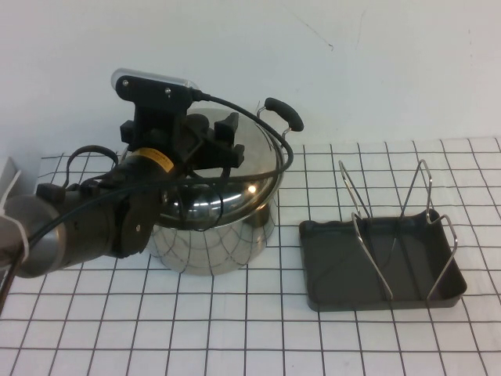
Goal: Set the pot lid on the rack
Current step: Open the pot
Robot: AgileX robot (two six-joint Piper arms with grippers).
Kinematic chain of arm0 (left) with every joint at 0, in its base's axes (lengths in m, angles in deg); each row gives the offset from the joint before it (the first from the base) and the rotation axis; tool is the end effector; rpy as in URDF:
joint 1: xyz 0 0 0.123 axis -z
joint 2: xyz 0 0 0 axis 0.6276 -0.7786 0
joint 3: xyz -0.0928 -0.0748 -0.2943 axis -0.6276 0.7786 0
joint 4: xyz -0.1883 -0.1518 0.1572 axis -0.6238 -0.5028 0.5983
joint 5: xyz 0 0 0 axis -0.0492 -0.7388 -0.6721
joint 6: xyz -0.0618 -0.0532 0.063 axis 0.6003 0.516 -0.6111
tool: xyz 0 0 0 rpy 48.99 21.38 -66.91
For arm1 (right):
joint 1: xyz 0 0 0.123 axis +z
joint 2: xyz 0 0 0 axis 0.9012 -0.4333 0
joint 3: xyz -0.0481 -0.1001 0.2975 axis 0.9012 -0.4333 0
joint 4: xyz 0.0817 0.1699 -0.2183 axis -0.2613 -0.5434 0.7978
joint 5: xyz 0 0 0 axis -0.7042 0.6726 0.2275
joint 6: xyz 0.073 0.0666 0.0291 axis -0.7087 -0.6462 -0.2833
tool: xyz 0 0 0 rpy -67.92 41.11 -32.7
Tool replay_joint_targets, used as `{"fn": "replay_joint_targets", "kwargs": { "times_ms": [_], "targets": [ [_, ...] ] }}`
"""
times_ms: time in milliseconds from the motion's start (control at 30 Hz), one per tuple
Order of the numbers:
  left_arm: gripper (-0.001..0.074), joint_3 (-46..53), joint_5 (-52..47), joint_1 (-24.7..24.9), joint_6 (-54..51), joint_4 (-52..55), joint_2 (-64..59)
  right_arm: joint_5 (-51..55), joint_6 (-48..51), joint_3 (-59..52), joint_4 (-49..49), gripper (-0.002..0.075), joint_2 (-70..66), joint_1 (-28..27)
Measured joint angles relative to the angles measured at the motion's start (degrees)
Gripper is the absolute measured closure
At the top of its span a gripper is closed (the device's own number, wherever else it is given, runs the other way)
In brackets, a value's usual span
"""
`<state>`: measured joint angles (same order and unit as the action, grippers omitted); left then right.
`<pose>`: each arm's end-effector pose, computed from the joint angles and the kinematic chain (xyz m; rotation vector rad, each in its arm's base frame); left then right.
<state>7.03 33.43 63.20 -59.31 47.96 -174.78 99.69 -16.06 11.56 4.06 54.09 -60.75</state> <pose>0.3959 -0.1696 0.2493 0.1847 1.6974 -0.3476 0.0684 0.0192 0.2648 -0.5955 1.7128 -0.1741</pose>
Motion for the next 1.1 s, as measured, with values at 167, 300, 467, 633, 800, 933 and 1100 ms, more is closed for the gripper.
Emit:
{"fn": "replay_joint_targets", "kwargs": {
  "times_ms": [167, 300, 467, 633, 800, 933, 1100],
  "targets": [
    [0.0173, -0.3, -0.6, 0.0, -1.4, -6.6, 0.0, 0.0, 0.0, 0.0, 0.0, 0.0729, 0.0, 0.0],
    [0.0174, -0.3, -2.1, 0.0, -6.0, -11.7, 0.0, 0.2, 0.0, 0.0, -0.1, 0.0729, 0.0, 0.0],
    [0.0176, -0.4, -5.5, 0.0, -7.4, -12.5, 0.0, 0.2, 0.0, 0.0, -0.4, 0.0729, 0.0, 0.0],
    [0.0237, -0.4, -5.4, 0.0, -7.6, -10.6, 0.0, 0.2, 0.0, 0.0, -0.5, 0.0729, 0.0, 0.0],
    [0.0401, -0.4, -4.2, 0.0, -7.6, -8.2, 0.0, 0.2, 0.0, 0.0, -0.6, 0.0729, 0.0, 0.0],
    [0.0402, -0.4, -2.0, 0.0, -7.7, -7.8, 0.0, 0.2, 0.2, 0.0, -0.6, 0.0729, 0.0, 0.0],
    [0.0402, -0.4, -0.3, 0.1, -8.1, -7.6, 2.8, 0.2, 0.7, 0.0, -0.6, 0.0729, 0.0, 0.0]
  ]
}}
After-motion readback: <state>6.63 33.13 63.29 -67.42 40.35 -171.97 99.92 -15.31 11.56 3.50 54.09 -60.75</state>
